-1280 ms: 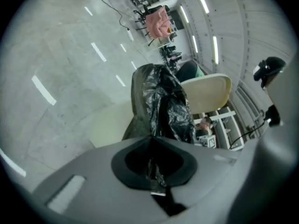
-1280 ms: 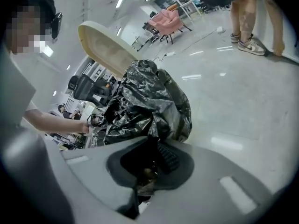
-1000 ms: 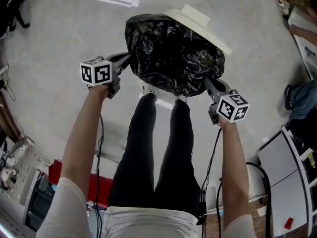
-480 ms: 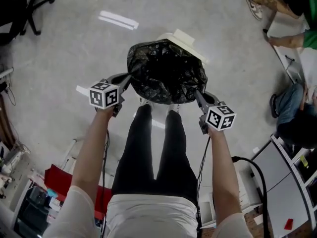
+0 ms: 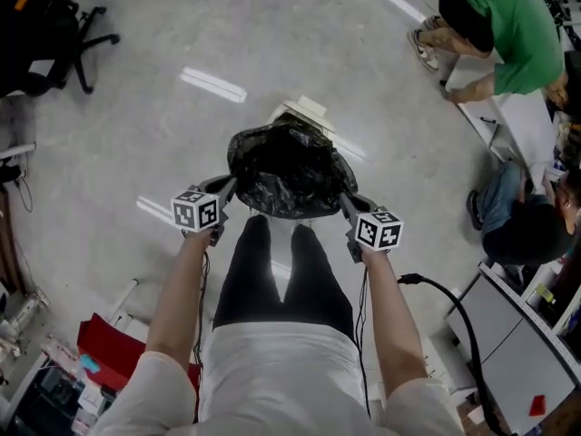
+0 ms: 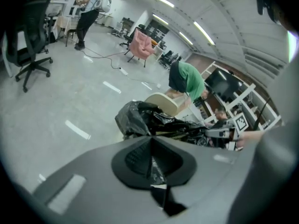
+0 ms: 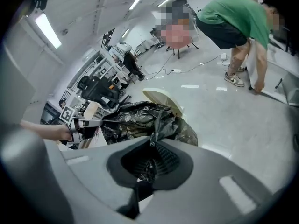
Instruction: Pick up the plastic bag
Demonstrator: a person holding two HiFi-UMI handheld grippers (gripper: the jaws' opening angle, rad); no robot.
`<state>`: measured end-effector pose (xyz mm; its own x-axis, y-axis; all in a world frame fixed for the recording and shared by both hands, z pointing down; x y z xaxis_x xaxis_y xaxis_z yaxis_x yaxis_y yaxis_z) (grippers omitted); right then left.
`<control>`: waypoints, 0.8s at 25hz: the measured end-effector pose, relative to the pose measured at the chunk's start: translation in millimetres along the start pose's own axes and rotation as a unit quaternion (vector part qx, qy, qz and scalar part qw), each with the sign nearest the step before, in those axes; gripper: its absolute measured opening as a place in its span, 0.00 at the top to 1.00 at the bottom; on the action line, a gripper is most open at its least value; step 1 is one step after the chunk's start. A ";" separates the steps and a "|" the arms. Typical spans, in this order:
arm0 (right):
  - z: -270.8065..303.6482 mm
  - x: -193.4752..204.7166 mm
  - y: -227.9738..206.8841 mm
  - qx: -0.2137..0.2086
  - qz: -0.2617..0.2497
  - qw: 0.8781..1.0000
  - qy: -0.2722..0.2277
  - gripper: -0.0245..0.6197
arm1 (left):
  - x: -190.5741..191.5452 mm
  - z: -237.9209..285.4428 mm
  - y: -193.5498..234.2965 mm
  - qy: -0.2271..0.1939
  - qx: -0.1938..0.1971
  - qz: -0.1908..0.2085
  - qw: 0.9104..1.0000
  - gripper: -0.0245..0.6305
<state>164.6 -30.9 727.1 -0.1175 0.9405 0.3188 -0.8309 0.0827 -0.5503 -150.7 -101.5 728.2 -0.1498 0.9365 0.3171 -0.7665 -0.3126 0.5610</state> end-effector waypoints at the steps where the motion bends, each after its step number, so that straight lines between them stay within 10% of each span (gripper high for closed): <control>1: -7.5 -2.6 4.8 0.000 -0.005 1.000 0.001 0.96 | -1.1 -8.3 -8.0 -0.002 -0.002 0.004 1.000 0.95; 20: -123.5 -35.6 43.8 -0.010 -0.078 0.996 -0.036 0.96 | -13.2 -116.5 -91.7 -0.048 -0.034 0.053 0.997 0.95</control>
<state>199.6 -20.0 596.4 -0.0266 0.8899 0.4554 -0.8307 0.2338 -0.5053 -151.1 -66.6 583.5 -0.1738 0.8782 0.4456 -0.7902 -0.3944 0.4691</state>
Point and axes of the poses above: the fingertips, and each gripper's own axes: z forward along the fingers, y to its left, x out of its underside, the point moved 3 cm from there along -z, backward along the fingers, and after that the axes turned 5 degrees about y, right-handed, at the moved point
